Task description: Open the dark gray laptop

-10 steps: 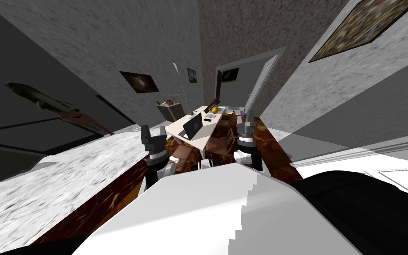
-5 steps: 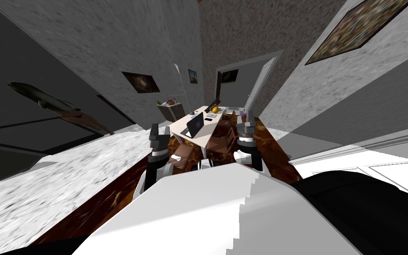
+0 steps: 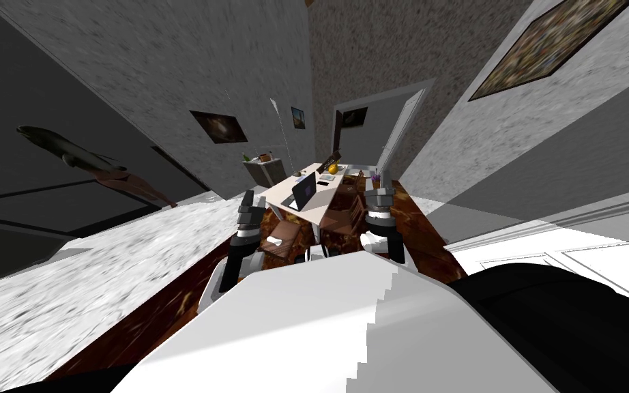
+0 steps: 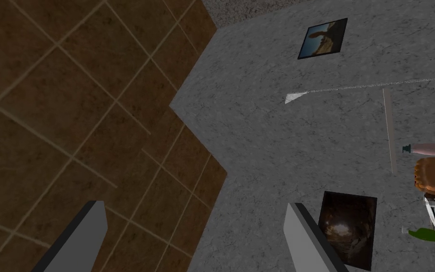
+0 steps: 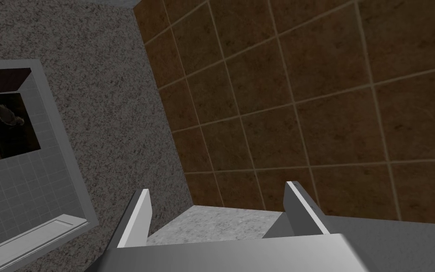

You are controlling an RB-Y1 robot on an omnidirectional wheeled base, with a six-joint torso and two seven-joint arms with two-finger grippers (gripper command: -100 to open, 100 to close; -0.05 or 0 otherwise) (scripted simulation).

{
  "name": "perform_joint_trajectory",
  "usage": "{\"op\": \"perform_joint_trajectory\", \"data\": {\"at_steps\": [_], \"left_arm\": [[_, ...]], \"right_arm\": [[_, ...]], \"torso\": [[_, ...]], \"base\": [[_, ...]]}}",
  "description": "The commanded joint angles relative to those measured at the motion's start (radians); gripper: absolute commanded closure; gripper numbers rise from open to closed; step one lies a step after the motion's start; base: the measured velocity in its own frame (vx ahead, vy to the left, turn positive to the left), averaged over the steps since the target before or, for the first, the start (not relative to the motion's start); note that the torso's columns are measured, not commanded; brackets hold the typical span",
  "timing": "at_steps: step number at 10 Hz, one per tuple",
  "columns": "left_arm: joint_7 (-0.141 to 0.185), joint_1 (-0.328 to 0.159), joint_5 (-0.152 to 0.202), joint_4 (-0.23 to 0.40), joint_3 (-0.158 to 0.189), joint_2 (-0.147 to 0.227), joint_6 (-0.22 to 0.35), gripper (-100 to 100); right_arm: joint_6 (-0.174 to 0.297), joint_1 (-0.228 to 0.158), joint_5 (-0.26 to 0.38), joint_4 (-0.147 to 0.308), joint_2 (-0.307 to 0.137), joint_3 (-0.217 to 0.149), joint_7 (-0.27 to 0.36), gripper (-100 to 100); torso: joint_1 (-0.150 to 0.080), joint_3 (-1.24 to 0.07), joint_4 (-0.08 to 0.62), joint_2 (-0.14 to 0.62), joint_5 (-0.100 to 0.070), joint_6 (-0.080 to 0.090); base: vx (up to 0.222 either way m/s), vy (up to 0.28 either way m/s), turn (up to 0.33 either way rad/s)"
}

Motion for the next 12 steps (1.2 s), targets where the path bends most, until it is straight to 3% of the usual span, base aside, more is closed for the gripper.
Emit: {"op": "perform_joint_trajectory", "data": {"at_steps": [1,6,7,12], "left_arm": [[0.024,-0.015,-0.032,-0.005,0.003,0.033,0.077,-100],[0.067,-0.044,-0.094,-0.005,0.011,0.105,0.227,-100],[0.067,-0.044,-0.094,-0.005,0.011,0.105,0.233,-100],[0.077,-0.070,-0.123,0.007,0.015,0.149,0.370,-100]], "right_arm": [[0.000,0.000,0.000,0.000,0.000,0.000,0.000,0],[0.000,0.000,0.000,0.000,0.000,0.000,0.000,0],[0.000,0.000,0.000,0.000,0.000,0.000,0.000,0],[0.000,0.000,0.000,0.000,0.000,0.000,0.000,0]], "torso": [[0.000,0.000,0.000,0.000,0.000,0.000],[0.001,0.000,0.000,0.001,0.000,0.000],[0.000,0.000,0.000,0.000,0.000,0.000],[0.001,0.001,0.000,0.001,0.000,0.000]], "base": [[-0.031,0.045,-0.005],[-0.032,0.039,-0.026],[-0.010,0.018,-0.014],[-0.001,-0.001,-0.080]]}}
